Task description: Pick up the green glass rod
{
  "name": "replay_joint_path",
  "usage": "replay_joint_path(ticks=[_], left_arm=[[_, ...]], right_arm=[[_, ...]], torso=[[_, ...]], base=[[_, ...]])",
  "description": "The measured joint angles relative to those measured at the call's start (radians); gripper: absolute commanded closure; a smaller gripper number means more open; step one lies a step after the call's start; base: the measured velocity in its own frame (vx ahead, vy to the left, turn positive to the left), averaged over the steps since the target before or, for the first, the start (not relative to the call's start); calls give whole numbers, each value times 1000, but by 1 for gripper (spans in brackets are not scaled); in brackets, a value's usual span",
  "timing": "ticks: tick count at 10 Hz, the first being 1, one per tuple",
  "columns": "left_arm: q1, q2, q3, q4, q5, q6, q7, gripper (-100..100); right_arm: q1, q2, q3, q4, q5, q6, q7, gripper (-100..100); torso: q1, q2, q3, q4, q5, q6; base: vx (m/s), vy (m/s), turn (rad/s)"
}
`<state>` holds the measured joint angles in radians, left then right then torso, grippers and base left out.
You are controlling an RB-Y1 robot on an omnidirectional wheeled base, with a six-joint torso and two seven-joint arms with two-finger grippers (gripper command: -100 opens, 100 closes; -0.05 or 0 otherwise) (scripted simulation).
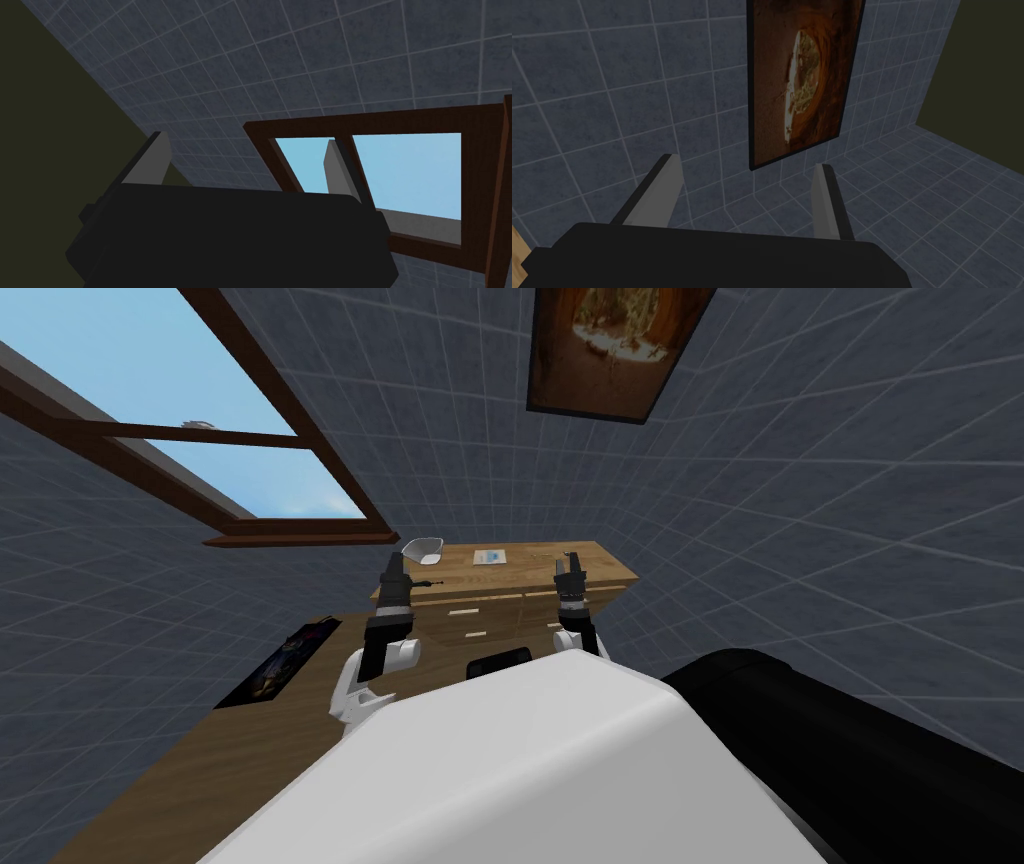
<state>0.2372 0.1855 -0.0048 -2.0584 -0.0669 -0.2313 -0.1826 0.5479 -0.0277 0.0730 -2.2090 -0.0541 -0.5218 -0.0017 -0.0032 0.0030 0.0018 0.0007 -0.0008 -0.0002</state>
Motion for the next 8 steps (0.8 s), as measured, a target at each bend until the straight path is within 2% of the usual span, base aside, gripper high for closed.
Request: replay_joint_path(ticks=[3, 4, 7, 8], left_arm=[[-71, 26, 9, 59, -14, 70, -8, -100], [-81, 33, 12, 68, -17, 95, -9, -100], [-167, 52, 22, 137, -35, 183, -19, -100], [-180, 59, 25, 149, -37, 210, -20, -100]], right_arm=[[0, 0, 0, 0, 0, 0, 0, 0], [0, 0, 0, 0, 0, 0, 0, 0], [0, 0, 0, 0, 0, 0, 0, 0], [0, 0, 0, 0, 0, 0, 0, 0]], torso=[[-1, 0, 0, 0, 0, 0], [0, 0, 0, 0, 0, 0], [-1, 0, 0, 0, 0, 0], [0, 0, 0, 0, 0, 0]], base=[[-45, -58, -57], [-50, -72, -61], [-52, -58, -60], [-49, -76, -63]])
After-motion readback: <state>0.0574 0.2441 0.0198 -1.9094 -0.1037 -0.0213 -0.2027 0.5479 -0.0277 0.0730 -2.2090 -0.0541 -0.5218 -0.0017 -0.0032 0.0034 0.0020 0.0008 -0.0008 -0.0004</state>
